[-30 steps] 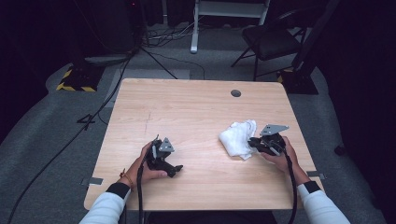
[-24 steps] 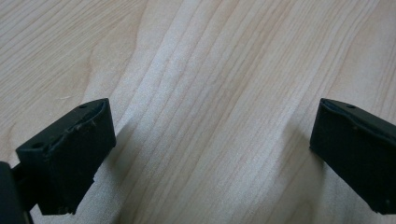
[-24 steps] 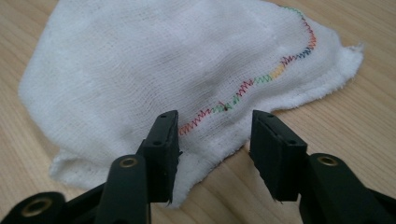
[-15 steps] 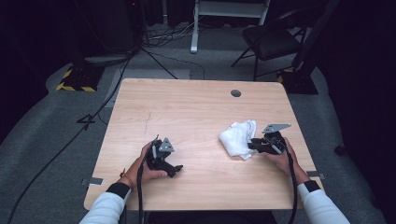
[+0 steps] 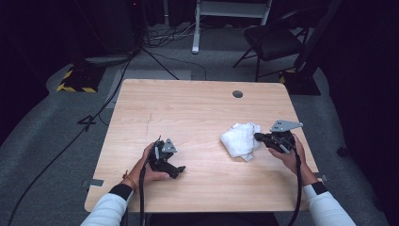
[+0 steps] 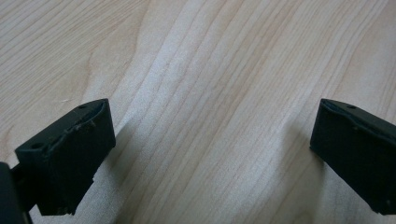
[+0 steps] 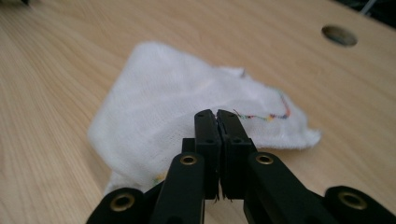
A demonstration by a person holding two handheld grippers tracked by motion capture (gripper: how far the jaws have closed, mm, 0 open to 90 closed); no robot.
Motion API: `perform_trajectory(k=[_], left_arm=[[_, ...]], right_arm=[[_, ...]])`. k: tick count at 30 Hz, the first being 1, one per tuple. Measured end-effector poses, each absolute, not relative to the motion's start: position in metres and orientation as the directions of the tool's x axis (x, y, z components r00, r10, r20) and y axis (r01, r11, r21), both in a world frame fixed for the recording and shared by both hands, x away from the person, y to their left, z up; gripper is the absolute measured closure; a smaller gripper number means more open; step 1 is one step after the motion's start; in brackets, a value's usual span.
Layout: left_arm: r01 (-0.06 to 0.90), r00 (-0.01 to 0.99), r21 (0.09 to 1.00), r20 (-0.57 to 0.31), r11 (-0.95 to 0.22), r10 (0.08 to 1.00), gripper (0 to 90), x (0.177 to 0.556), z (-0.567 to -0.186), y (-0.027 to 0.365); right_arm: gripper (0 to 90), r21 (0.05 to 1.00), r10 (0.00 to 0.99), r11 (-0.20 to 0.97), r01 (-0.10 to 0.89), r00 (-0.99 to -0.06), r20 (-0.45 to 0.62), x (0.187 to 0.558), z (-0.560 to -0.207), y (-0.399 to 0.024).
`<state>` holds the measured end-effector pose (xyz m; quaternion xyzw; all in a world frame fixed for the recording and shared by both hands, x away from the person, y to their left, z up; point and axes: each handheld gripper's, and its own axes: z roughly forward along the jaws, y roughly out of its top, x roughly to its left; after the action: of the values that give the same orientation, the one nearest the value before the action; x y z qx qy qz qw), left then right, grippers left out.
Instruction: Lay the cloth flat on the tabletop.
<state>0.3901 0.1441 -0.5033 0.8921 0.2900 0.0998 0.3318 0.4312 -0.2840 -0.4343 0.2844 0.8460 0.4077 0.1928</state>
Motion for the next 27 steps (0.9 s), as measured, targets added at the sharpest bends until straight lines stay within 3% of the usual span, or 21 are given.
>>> perform_trajectory(k=[4,8,16,20,24,27], left_arm=[[0.465,0.804,0.639,-0.014,-0.613,0.595,3.0,0.391,-0.500,0.134],[0.431,0.839,0.639,-0.023,-0.637,0.544,17.4,0.396,-0.496,0.107],[0.346,0.901,0.703,-0.064,-0.621,0.429,16.2,0.409,-0.491,0.031],[0.293,0.897,0.726,0.019,-0.623,0.443,16.9,0.418,-0.494,-0.001],[0.339,0.874,0.734,-0.016,-0.588,0.485,19.4,0.436,-0.500,-0.015],[0.349,0.870,0.763,-0.050,-0.544,0.490,31.1,0.447,-0.498,-0.014]], right_arm=[[88.0,0.816,0.624,0.509,0.276,-0.771,-0.128,0.424,-0.419,-0.277],[88.1,0.827,0.599,0.512,0.232,-0.786,-0.151,0.421,-0.406,-0.261],[88.2,0.831,0.564,0.528,0.173,-0.804,-0.191,0.420,-0.388,-0.234],[88.2,0.838,0.553,0.525,0.145,-0.807,-0.207,0.417,-0.379,-0.228],[88.2,0.845,0.544,0.522,0.119,-0.809,-0.222,0.411,-0.368,-0.225],[88.3,0.854,0.545,0.509,0.106,-0.808,-0.225,0.408,-0.361,-0.227]])
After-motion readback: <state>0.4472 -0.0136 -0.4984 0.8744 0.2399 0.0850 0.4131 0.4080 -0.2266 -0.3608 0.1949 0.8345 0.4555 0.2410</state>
